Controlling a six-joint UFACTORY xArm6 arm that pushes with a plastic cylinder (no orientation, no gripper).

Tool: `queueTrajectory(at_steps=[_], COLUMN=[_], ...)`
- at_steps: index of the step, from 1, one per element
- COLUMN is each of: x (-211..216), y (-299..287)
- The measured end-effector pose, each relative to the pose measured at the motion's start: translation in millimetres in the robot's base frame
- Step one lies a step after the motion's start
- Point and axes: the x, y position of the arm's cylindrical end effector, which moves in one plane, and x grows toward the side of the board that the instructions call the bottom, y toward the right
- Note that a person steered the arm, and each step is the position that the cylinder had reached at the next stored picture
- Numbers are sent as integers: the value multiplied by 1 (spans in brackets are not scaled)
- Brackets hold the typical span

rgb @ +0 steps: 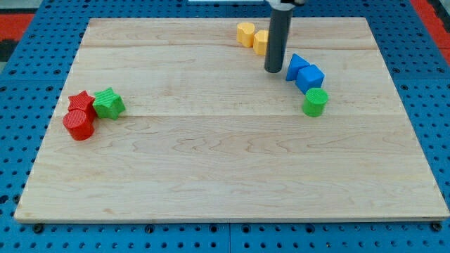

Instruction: Push blue triangle along with blue cube a bit right

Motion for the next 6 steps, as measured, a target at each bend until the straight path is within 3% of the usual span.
queueTrajectory(at_steps=[2,6], x=[32,5], y=[6,40])
